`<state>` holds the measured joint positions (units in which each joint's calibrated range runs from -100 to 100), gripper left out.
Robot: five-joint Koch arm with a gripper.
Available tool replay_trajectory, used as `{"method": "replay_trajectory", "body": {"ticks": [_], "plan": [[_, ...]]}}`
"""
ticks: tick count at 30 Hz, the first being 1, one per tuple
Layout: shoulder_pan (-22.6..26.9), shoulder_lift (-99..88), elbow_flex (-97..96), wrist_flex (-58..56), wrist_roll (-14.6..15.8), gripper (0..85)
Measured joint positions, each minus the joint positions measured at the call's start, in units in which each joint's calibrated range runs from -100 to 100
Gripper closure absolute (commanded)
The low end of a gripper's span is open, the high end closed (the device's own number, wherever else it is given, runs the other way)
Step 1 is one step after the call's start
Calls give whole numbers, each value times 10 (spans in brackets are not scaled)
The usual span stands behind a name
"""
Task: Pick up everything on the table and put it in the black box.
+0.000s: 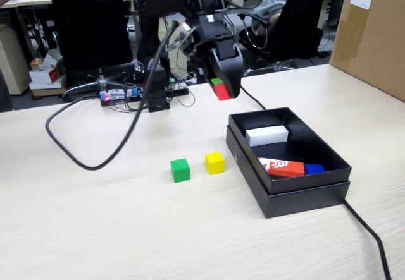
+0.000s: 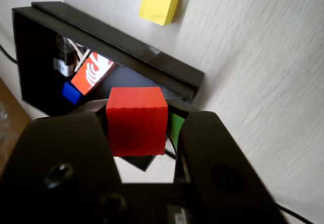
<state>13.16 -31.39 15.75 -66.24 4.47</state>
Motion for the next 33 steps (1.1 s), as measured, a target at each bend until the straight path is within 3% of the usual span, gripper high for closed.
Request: {"method": "replay_trajectory", "body": {"ticks": [4, 13, 14, 16, 17, 21, 23, 33], "plan": [[19, 149, 74, -2, 31, 845], [21, 322, 110, 9, 32, 843], [21, 337, 110, 16, 33, 826], [21, 348, 110, 22, 35, 664], [21, 352, 110, 25, 36, 637], [21, 352, 110, 26, 36, 632], [20, 352, 99, 26, 36, 575], [18, 328, 88, 26, 36, 575]]}}
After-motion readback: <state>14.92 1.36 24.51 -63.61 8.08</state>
